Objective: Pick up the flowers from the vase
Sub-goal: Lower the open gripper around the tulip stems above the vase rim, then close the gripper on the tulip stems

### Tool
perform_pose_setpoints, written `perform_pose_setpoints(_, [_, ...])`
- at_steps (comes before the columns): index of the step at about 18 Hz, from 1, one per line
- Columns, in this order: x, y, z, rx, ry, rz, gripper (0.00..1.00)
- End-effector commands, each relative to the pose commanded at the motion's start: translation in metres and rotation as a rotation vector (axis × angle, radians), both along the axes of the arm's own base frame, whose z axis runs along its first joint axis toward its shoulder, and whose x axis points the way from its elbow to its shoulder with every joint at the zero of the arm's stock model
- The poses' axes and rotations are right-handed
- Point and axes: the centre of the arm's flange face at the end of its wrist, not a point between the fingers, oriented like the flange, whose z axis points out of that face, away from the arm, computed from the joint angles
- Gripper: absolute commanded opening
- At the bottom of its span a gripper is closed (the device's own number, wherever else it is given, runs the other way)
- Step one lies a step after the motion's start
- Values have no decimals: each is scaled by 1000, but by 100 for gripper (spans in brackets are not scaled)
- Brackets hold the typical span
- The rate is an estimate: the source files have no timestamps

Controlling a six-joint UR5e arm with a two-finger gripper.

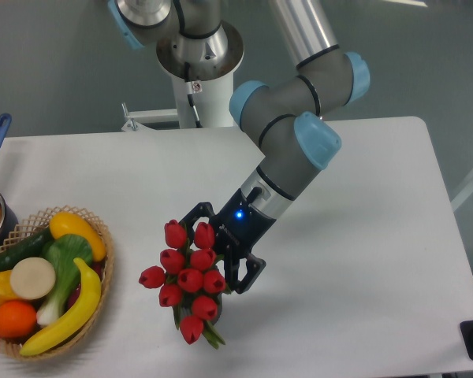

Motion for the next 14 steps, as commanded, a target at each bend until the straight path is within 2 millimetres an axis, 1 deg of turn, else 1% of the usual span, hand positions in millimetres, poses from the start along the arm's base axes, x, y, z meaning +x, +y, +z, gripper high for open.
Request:
perform_pose_setpoints(1, [0, 1, -4, -4, -5, -1, 100])
perform_pose_setpoints(4, [-1, 2, -5, -4, -6, -1, 100])
perform_pose_setpoints(7, [-2, 3, -11, -9, -2, -3, 100])
perform_pose_setpoints(13, [-1, 3, -11, -3, -2, -4, 100])
perform_pose_setpoints(14, [-2, 3, -9, 0, 0, -4, 97])
